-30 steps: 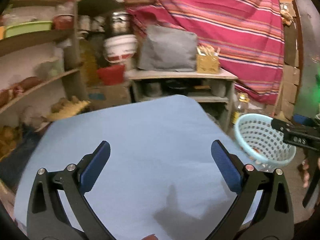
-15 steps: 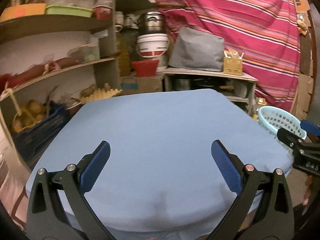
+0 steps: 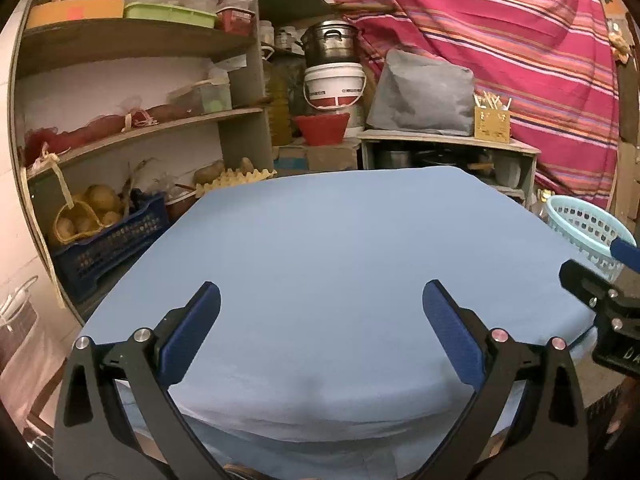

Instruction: Collect trash

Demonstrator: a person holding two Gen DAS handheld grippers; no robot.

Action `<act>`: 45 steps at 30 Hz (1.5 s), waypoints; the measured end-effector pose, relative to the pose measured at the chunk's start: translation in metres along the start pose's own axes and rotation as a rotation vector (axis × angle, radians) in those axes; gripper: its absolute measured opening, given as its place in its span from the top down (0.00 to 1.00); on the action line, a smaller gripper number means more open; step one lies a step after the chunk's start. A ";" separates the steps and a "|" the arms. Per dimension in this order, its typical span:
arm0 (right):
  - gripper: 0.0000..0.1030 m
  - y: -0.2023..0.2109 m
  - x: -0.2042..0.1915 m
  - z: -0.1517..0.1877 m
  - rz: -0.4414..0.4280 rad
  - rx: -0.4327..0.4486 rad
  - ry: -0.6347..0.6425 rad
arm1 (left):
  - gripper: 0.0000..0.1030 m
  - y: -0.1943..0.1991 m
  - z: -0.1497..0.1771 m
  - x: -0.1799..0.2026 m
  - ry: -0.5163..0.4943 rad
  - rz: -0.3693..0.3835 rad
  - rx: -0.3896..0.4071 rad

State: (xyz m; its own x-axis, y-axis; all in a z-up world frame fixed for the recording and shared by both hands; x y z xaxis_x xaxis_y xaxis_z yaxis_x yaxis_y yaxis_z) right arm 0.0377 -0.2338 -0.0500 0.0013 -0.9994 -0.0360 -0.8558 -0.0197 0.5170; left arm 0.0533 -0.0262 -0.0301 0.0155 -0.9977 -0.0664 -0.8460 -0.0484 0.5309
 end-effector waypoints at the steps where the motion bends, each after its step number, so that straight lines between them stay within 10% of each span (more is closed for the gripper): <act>1: 0.05 -0.001 -0.001 0.000 0.001 -0.004 0.006 | 0.05 0.000 0.000 -0.001 0.006 0.000 0.000; 45: 0.05 -0.003 -0.003 -0.001 0.005 0.015 0.043 | 0.05 -0.004 0.005 -0.019 0.049 0.004 -0.001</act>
State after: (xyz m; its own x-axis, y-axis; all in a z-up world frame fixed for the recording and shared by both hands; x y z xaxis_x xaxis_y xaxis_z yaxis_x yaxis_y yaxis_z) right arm 0.0411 -0.2310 -0.0503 0.0186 -0.9998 0.0037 -0.8632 -0.0142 0.5046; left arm 0.0535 -0.0064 -0.0350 0.0380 -0.9990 -0.0227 -0.8456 -0.0443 0.5320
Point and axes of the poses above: each gripper's, at about its wrist camera, not at the fingertips, and y roughly against the way its jaws point, x to its right, z to its underside, the point moved 4 cm from there along -y, roughly the way its jaws point, and after that the axes turned 8 degrees about -x, right-handed, at the moved point
